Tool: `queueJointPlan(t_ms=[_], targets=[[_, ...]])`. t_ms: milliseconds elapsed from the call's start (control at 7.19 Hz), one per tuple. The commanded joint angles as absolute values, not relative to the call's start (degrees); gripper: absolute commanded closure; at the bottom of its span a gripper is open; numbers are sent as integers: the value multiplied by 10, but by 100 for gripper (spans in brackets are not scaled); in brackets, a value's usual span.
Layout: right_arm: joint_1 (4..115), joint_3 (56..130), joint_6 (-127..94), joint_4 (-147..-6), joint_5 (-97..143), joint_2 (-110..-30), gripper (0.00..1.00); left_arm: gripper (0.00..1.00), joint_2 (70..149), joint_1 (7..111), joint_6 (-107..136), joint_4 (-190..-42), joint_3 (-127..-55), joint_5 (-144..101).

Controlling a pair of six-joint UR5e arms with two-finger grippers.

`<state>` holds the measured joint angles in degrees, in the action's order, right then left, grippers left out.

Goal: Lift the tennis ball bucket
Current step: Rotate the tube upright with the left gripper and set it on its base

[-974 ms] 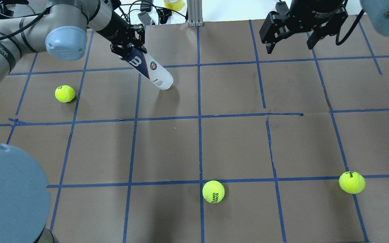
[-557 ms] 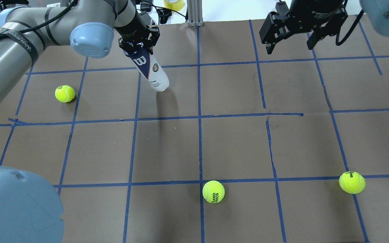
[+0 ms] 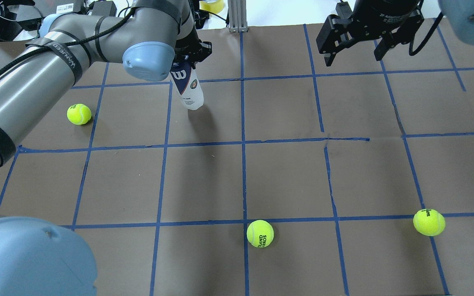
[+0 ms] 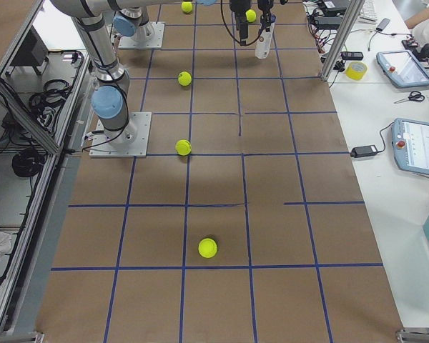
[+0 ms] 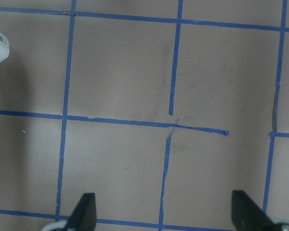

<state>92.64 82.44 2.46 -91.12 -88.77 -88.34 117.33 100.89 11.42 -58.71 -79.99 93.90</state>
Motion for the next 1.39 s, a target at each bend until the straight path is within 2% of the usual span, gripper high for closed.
queueJointPlan(t_ms=[0, 139, 278, 557, 835, 1252], targets=[[926, 824, 25, -911, -888, -884, 0, 100, 1175, 1014, 117, -586, -811, 940], [926, 824, 25, -911, -888, -884, 0, 69, 1175, 1015, 117, -584, -819, 940], [926, 824, 25, -911, -888, -884, 0, 65, 1174, 1016, 118, -586, -820, 938], [926, 824, 25, -911, -887, -884, 0, 3, 1169, 1019, 160, -588, -817, 893], [926, 824, 24, -911, -887, -884, 0, 0, 1146, 1018, 185, -592, -811, 894], [926, 824, 24, -912, -887, -883, 0, 1, 1090, 1011, 184, -715, -762, 893]])
